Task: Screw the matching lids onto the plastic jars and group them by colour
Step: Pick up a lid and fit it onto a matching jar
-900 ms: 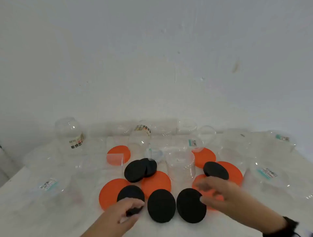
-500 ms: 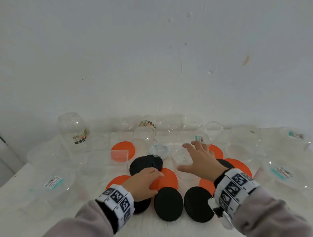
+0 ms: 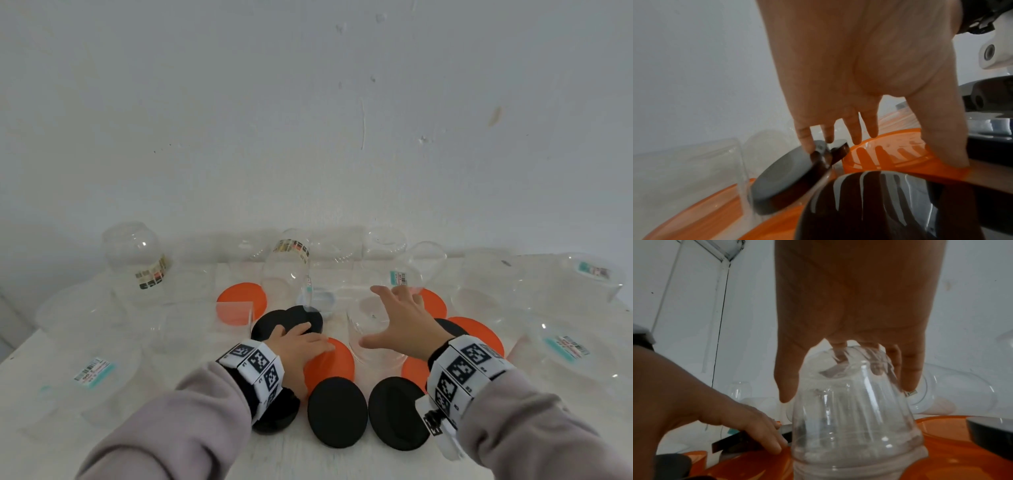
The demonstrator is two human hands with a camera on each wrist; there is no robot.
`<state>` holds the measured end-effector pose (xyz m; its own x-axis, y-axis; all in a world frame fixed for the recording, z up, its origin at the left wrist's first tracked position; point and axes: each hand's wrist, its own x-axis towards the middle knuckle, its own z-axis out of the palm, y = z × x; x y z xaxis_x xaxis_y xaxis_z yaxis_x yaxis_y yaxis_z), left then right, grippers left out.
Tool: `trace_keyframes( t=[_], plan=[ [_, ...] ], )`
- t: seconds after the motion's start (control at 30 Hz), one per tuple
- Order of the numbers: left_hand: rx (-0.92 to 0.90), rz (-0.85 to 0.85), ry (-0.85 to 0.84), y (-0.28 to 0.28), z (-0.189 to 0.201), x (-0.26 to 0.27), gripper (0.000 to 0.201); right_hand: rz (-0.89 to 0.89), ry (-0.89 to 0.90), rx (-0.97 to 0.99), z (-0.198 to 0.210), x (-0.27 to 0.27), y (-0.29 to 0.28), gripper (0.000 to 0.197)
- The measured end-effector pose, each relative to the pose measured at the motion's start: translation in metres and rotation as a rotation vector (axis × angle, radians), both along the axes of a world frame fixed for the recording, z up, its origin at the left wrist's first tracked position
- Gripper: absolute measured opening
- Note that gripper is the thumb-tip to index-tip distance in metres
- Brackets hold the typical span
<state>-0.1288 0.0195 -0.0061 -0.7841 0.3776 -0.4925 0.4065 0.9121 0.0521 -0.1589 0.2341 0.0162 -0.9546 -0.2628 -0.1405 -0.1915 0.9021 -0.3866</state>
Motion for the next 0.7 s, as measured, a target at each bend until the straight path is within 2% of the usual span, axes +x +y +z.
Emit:
trace_keyframes(
  t=[0.13,0.4,0.57,0.7],
  plan=[
    [-0.076,-0.02,0.01,0.008,-0.007,-0.007,0.101,-0.022,0.032,-0.129,0.001,0.005,0.011,0.097],
    [-0.108,0.019,0.053,0.018,-0.015,-0.019,0.106,-0.109,0.026,-0.409,-0.005,0.029,0.034,0.099],
    [-0.162,0.016,0.064,0.023,-0.011,-0.025,0.104,-0.16,0.012,-0.477,-0.004,0.045,0.042,0.106],
    [-0.134,-0.008,0.14,0.021,-0.005,-0.024,0.102,-0.224,0.01,-0.5,-0.003,0.052,0.048,0.118]
  ],
)
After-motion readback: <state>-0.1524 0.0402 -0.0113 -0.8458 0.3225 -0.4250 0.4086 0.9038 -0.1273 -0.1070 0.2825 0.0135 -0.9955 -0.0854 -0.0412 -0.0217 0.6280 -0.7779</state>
